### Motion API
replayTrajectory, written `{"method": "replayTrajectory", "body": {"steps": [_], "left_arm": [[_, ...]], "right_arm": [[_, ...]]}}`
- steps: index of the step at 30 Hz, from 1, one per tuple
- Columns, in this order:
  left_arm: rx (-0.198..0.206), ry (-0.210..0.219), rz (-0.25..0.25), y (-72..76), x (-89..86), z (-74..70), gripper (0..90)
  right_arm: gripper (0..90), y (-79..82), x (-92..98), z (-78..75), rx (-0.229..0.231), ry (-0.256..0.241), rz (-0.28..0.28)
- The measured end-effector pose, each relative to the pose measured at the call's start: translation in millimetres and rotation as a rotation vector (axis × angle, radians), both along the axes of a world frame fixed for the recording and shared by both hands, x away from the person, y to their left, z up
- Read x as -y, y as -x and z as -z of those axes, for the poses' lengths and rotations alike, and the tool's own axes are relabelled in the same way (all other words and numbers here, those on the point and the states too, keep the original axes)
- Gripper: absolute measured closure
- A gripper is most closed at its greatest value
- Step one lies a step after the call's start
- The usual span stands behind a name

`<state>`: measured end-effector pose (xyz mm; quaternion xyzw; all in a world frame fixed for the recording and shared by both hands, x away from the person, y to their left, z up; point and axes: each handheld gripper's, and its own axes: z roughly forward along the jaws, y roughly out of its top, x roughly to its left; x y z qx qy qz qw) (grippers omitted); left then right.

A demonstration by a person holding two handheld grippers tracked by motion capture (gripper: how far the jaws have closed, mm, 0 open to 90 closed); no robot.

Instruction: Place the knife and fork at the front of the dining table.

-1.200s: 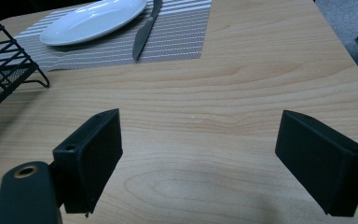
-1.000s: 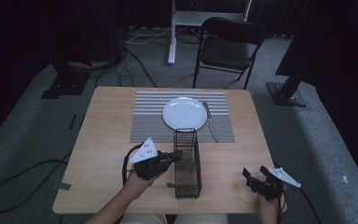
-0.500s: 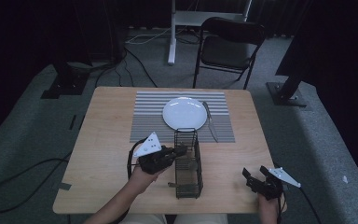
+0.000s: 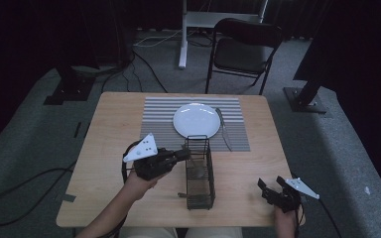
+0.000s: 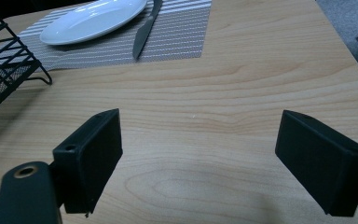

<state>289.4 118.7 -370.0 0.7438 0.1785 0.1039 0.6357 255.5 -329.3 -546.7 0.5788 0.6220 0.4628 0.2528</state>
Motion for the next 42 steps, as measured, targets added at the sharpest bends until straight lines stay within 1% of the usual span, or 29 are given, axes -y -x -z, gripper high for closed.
{"method": "replayTrajectory", "body": {"steps": [5, 8, 10, 14, 16, 20, 24, 26, 28, 29, 33, 37, 38, 41, 42], "left_arm": [[0.033, 0.018, -0.031, -2.2, -19.6, -17.3, 88.1], [0.042, 0.023, -0.049, -5.2, -31.9, -24.8, 88.1], [0.049, 0.018, -0.055, -6.5, -38.1, -27.6, 88.1], [0.041, 0.009, -0.076, -13.0, -50.4, -28.2, 88.1], [0.036, 0.007, -0.084, -17.1, -55.4, -26.1, 88.1], [0.013, -0.005, -0.106, -27.5, -64.3, -20.0, 88.1], [-0.007, -0.013, -0.125, -39.4, -71.3, -13.8, 88.1], [-0.018, -0.02, -0.129, -48.8, -75.2, -9.6, 88.1], [-0.032, -0.019, -0.131, -59.0, -78.8, -5.5, 88.1], [-0.035, -0.026, -0.14, -64.4, -80.1, -3.7, 88.1], [-0.051, -0.043, -0.143, -85.1, -83.4, 2.3, 88.1], [-0.068, -0.072, -0.147, -105.1, -82.4, 12.3, 88.1], [-0.079, -0.087, -0.152, -111.5, -81.4, 16.5, 88.1], [-0.09, -0.125, -0.168, -124.4, -79.3, 26.9, 88.1], [-0.1, -0.137, -0.174, -129.9, -78.4, 31.7, 88.1]], "right_arm": [[14.2, 0.0, -0.1, 0.0, -0.003, -0.001, -0.001], [14.2, -0.3, -0.4, 0.0, -0.005, 0.0, -0.001], [14.1, -0.4, -0.3, 0.0, -0.006, -0.001, -0.001], [14.2, -0.4, -0.6, 0.0, -0.006, 0.004, 0.002], [14.1, -1.0, -1.7, -0.1, -0.023, 0.017, -0.002], [13.8, -1.8, -4.6, -0.4, -0.033, 0.05, 0.01], [12.8, -2.8, -5.8, -0.2, -0.039, 0.066, -0.012], [12.4, -2.5, -6.6, -0.4, -0.038, 0.069, -0.022], [12.4, -2.3, -7.3, -0.4, -0.033, 0.077, -0.022], [12.4, -1.8, -7.2, -0.5, -0.03, 0.078, -0.03], [12.4, -2.5, -7.2, -0.3, -0.036, 0.074, -0.028], [12.5, -3.2, -6.3, -0.2, -0.045, 0.064, -0.025], [12.5, -3.2, -6.3, -0.2, -0.045, 0.064, -0.027], [12.5, -3.7, -6.6, -0.1, -0.048, 0.068, -0.027], [12.5, -3.8, -6.7, -0.1, -0.048, 0.069, -0.029]]}}
